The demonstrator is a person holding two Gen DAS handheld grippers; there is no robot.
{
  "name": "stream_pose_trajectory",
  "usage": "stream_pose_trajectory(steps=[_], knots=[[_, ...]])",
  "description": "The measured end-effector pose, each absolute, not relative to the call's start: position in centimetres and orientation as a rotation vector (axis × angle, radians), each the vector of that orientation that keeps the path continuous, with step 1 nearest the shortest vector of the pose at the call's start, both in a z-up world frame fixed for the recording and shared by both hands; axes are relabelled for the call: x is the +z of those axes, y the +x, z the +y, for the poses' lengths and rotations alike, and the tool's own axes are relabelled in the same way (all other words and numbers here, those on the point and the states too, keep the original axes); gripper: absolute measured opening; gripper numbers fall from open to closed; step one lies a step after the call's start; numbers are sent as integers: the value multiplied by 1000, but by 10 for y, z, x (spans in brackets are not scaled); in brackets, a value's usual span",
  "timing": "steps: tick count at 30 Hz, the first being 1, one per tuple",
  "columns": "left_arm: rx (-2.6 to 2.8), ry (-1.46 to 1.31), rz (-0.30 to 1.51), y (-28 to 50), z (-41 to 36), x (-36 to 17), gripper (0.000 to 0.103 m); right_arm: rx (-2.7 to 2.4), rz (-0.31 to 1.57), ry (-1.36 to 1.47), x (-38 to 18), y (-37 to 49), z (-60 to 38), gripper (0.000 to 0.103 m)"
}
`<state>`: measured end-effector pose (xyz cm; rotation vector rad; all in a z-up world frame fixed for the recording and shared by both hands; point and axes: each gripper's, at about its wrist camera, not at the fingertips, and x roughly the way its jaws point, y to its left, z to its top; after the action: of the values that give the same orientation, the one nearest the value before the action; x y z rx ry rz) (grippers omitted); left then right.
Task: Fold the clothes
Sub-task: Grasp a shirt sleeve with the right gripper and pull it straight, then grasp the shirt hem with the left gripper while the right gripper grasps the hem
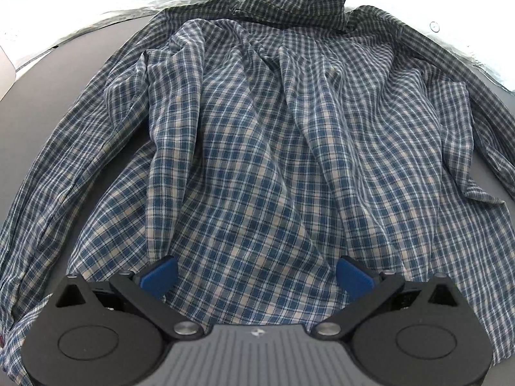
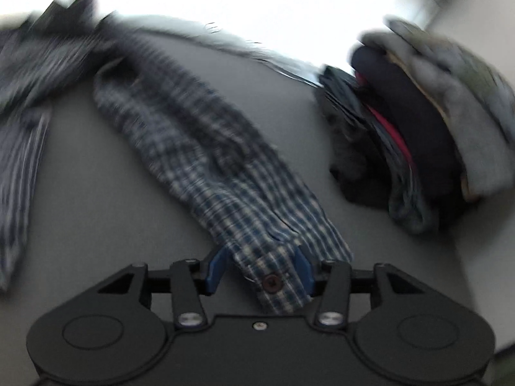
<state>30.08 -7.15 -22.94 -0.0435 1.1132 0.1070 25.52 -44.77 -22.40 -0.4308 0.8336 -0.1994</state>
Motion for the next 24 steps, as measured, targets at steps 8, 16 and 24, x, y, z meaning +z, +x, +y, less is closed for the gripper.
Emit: stream_pose_trajectory(steps=[8,16,24], knots=[[110,-48,1131,303,-71,-227,103,-257,803,-503,-222,279,-471,20],[109,-52,1144,304,-73,-223,103,-417,783,-484,-206,311,-506,23],[59,-104,1106,283,-62,-211,102,-195,808,-280,-191,276,-455,38]])
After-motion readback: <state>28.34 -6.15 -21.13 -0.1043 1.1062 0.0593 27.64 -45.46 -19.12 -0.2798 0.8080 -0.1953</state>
